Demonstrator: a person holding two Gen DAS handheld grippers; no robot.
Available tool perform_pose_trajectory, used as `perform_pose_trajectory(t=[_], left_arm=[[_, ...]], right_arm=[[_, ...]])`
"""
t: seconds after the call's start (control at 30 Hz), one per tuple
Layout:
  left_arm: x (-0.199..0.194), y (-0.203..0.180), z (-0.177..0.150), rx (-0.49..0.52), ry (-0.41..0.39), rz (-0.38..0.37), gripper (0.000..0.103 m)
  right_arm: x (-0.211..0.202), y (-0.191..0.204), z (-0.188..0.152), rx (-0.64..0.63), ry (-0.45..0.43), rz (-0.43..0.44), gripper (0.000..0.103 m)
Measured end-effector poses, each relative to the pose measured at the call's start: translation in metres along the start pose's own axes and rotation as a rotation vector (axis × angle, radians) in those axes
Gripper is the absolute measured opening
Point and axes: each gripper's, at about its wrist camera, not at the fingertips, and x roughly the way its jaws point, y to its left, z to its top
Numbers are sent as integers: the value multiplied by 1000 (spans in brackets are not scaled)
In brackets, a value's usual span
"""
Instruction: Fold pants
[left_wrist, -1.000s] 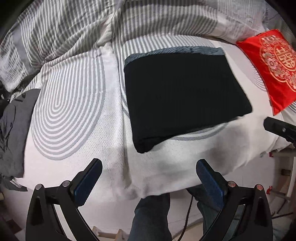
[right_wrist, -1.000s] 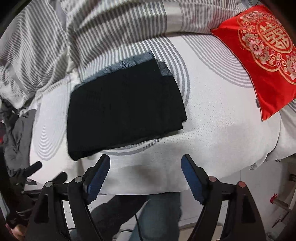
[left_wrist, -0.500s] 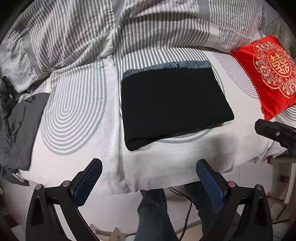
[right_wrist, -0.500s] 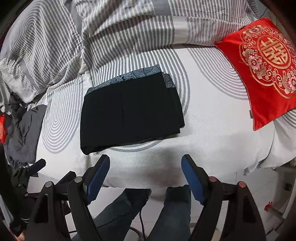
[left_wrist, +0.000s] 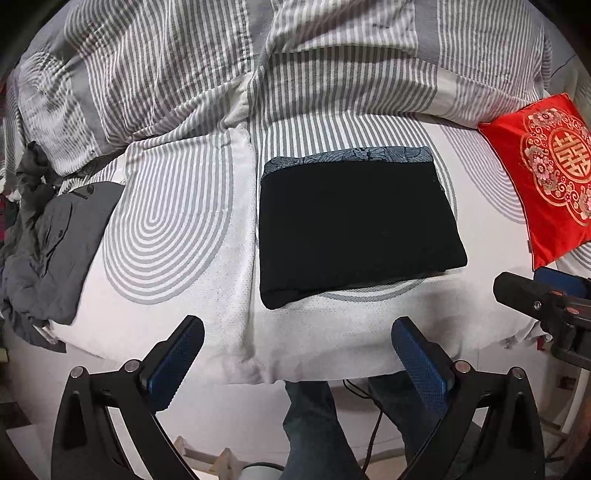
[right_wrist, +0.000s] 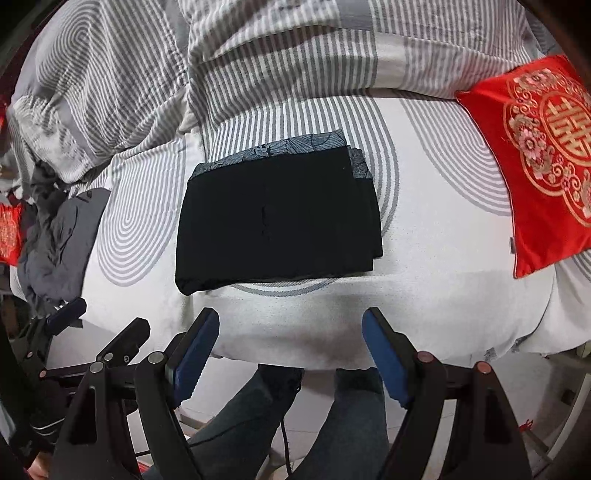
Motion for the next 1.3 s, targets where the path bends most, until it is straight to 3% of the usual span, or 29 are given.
perform_pose_trajectory(t=[1.3], left_arm=[[-9, -9, 13, -18, -26, -3, 102]], right_arm=[[-6, -1, 12, -29, -5, -15, 83]])
